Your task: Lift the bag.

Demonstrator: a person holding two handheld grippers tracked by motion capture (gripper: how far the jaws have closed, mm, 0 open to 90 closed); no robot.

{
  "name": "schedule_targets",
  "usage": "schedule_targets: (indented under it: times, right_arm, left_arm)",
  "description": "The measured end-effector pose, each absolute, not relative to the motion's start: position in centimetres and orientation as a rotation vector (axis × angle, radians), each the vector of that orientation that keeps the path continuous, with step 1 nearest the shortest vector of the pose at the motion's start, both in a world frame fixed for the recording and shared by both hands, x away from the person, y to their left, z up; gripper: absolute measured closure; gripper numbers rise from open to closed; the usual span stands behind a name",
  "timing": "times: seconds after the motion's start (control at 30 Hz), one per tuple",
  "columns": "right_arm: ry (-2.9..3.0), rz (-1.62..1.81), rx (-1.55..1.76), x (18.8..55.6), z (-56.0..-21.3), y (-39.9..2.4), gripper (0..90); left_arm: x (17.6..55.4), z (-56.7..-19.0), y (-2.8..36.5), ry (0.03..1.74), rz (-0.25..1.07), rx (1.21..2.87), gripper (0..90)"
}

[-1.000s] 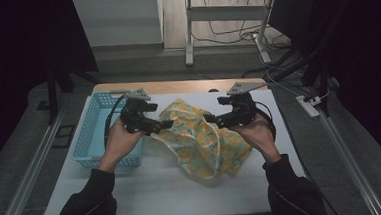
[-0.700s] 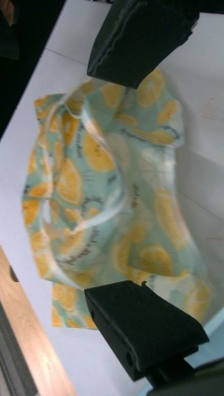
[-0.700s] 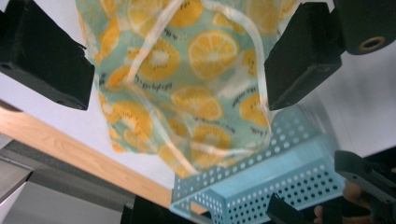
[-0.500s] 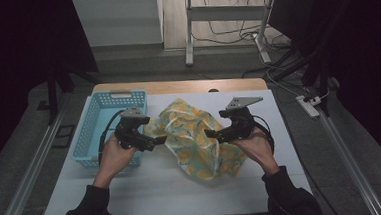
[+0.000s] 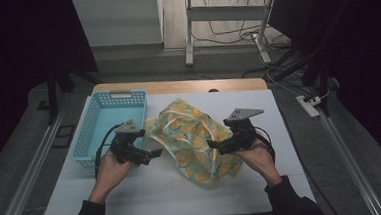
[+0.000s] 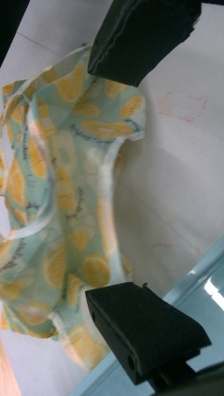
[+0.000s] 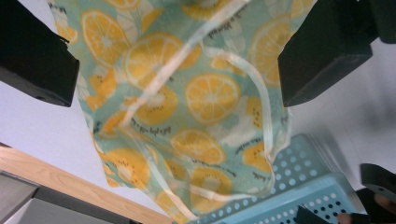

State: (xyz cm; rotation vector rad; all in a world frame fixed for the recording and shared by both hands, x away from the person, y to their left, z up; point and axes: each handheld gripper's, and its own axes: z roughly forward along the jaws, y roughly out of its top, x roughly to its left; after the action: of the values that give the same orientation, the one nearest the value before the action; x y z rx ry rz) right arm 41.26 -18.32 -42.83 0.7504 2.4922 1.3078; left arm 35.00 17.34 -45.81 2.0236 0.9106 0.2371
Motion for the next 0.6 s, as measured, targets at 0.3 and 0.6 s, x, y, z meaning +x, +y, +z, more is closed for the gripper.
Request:
schedule_targets:
  times: [0.3, 0.6]
  right_arm:
    - [2.484, 1.306, 0.771, 39.4, -43.9, -19.7, 0.0]
    - [2.455, 1.287, 0.791, 37.5, -44.5, -21.6, 0.0]
  left_arm:
    - [33.0, -46.6, 18.0, 0.914, 0.232, 2.016, 0.0]
    - [30.3, -47.2, 19.1, 0.943, 0.238, 2.004, 0.0]
